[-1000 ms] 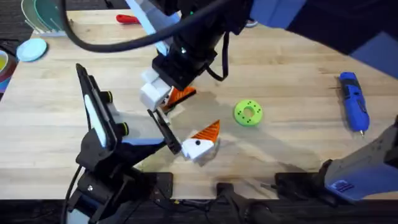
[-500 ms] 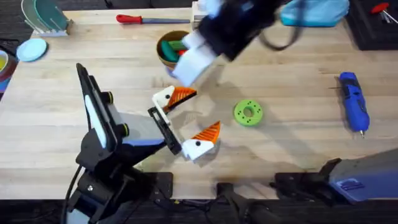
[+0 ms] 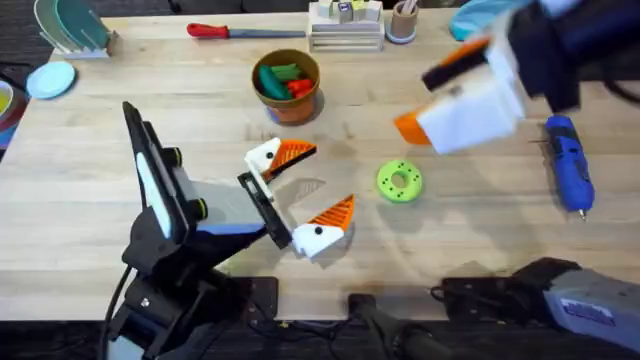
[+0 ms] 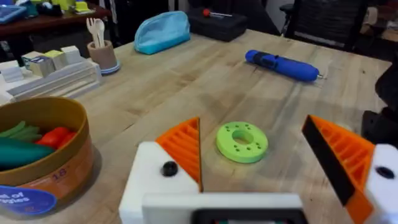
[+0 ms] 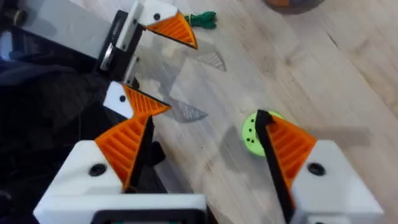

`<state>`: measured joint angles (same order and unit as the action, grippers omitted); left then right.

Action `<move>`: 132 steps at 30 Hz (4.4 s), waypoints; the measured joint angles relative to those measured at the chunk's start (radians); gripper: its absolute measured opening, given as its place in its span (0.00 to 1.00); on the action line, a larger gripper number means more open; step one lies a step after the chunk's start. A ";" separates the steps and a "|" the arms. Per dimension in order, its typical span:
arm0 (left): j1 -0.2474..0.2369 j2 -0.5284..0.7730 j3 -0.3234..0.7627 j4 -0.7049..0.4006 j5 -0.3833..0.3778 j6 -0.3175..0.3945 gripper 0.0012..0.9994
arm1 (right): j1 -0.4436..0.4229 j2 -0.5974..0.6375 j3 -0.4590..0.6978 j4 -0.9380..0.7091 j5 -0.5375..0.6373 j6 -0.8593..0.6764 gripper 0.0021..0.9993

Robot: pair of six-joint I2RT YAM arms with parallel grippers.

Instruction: Pick up the gripper from the table and insert it into the empty holder that is missing its gripper. Then pick up a screw, insert it into the mounting hole, and use the screwdriver to tighten it. Finally, clean up the table by picking up the vegetable and placing it into the bucket.

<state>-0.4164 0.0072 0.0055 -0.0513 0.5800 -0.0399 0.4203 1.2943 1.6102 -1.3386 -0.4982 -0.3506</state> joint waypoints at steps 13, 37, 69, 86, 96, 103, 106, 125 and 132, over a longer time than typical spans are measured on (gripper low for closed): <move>0.000 0.000 0.000 0.000 0.000 0.003 0.96 | -0.209 -0.550 -0.497 0.149 -0.101 0.020 0.99; 0.000 0.000 0.000 0.000 0.001 0.010 0.01 | -0.234 -0.697 -0.632 0.217 -0.258 0.089 0.99; 0.000 0.000 0.000 0.000 0.000 0.010 0.01 | -0.675 0.164 -0.246 0.204 0.776 0.301 0.99; 0.000 0.000 0.000 0.000 -0.001 0.010 0.01 | -0.968 0.231 -0.246 0.213 0.595 0.022 0.99; 0.000 0.000 0.000 0.000 -0.001 0.010 0.01 | -1.007 0.418 -0.246 0.238 0.527 -0.173 0.99; 0.000 0.000 0.000 0.000 -0.001 0.010 0.01 | -1.007 0.519 -0.246 0.287 0.531 -0.215 0.99; 0.000 0.000 0.000 0.000 -0.001 0.010 0.01 | -1.007 0.533 -0.246 0.316 0.531 -0.224 0.99; 0.000 0.000 0.000 0.000 -0.001 0.010 0.01 | -1.012 0.634 -0.246 0.352 0.543 -0.242 0.99; 0.000 0.000 0.000 0.000 -0.002 0.010 0.01 | -1.012 0.644 -0.240 0.358 0.551 -0.241 0.99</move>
<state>-0.4164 0.0074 0.0055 -0.0513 0.5785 -0.0303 -0.5919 1.9387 1.3705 -0.9806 0.0525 -0.5919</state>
